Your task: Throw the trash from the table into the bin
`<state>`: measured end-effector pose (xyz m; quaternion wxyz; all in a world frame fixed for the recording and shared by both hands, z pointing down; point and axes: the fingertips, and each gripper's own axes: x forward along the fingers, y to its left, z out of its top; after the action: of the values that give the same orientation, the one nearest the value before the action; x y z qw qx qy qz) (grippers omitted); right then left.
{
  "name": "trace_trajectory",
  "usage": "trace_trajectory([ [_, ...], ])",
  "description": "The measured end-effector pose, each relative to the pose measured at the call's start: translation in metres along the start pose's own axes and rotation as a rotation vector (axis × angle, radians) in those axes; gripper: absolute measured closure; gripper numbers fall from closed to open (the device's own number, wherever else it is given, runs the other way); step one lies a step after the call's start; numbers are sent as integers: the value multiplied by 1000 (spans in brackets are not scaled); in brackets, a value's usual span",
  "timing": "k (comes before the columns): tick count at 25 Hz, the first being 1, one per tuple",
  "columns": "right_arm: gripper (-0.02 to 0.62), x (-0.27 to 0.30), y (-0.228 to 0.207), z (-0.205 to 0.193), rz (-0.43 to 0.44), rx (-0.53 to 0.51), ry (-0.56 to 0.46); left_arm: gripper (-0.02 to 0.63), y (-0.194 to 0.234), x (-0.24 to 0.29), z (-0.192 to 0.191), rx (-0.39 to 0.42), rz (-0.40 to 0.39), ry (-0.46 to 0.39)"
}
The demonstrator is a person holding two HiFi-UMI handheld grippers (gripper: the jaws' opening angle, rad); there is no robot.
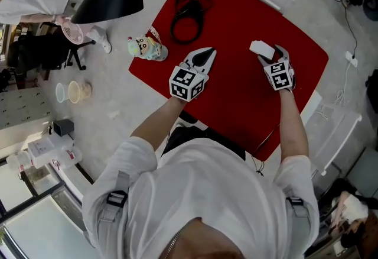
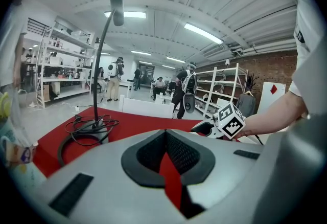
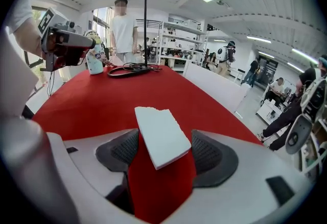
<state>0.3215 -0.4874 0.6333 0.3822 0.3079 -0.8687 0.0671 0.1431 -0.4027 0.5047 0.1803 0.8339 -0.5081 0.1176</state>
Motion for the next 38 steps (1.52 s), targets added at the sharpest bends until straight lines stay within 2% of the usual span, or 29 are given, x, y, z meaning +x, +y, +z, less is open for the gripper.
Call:
trace_trajectory([
  [3, 279, -2, 3, -2, 8, 2, 17, 595, -1, -1, 4, 0, -2, -4],
  [5, 322, -5, 5, -3, 0, -16, 32, 595, 0, -2, 5, 1, -3, -8],
  [7, 328, -8, 8, -1, -11, -27, 36, 595, 2, -1, 8, 3, -4, -16],
  [12, 331, -28, 20, -2, -52, 11, 8, 595, -3, -11, 6, 2, -18, -28],
  [19, 333, -71, 52, 21, -119, 40, -69, 595, -9, -43, 6, 15, -50, -64],
  [27, 333, -103, 142, 49, -163, 51, -122, 595, -2, -119, -4, 39, -98, -103],
  [38, 333, -117, 294, 99, -183, 34, -197, 595, 42, -246, -43, 68, -124, -135],
])
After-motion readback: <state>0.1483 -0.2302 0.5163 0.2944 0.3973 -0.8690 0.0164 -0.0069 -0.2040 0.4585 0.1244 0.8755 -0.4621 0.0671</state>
